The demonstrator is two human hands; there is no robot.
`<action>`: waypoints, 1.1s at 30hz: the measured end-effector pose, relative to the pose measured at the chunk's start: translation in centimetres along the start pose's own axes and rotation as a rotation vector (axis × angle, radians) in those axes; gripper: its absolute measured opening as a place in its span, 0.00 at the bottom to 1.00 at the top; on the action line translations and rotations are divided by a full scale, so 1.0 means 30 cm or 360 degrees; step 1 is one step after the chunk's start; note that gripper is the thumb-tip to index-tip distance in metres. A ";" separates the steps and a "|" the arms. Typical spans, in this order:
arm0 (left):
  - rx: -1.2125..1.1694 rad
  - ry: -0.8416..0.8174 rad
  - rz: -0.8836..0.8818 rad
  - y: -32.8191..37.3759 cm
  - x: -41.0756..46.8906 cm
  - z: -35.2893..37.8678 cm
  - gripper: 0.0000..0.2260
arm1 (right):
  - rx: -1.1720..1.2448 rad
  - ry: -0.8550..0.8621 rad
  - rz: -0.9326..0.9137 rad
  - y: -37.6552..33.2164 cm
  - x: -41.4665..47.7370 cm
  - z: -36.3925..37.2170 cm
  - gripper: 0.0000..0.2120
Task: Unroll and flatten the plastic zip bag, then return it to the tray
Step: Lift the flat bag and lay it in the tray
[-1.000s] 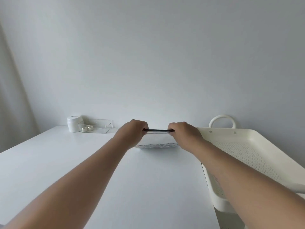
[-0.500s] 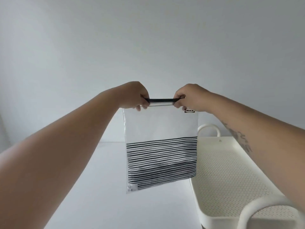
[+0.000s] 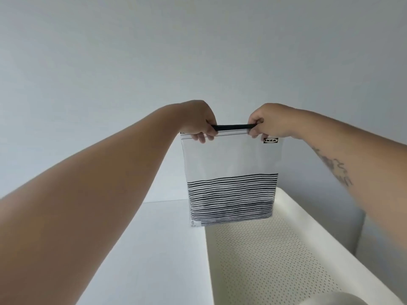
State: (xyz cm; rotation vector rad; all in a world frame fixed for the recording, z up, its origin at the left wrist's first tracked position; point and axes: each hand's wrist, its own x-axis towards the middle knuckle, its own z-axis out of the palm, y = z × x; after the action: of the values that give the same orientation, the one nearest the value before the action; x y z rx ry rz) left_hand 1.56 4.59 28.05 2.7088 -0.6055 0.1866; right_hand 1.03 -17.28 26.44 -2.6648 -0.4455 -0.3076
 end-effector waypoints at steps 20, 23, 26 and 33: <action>0.0224 0.0189 0.0094 0.034 0.166 0.475 0.06 | -0.0029 0.0206 0.0090 0.453 -0.012 0.303 0.08; 0.0208 0.0126 0.0115 0.030 0.080 0.564 0.06 | -0.0043 0.0059 0.0077 0.468 -0.108 0.353 0.08; 0.0149 0.0066 0.0078 0.024 -0.011 0.656 0.06 | -0.0104 -0.0052 0.0071 0.483 -0.206 0.408 0.08; 0.0040 -0.0271 0.0069 0.032 -0.207 0.861 0.08 | -0.0288 -0.0392 0.0016 0.540 -0.420 0.555 0.15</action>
State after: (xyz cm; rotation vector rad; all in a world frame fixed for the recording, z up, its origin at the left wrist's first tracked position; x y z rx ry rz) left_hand -3.15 -3.40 3.14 2.7561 -0.7146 -0.0264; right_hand -2.48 -27.22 2.20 -2.8948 -0.4998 -0.0150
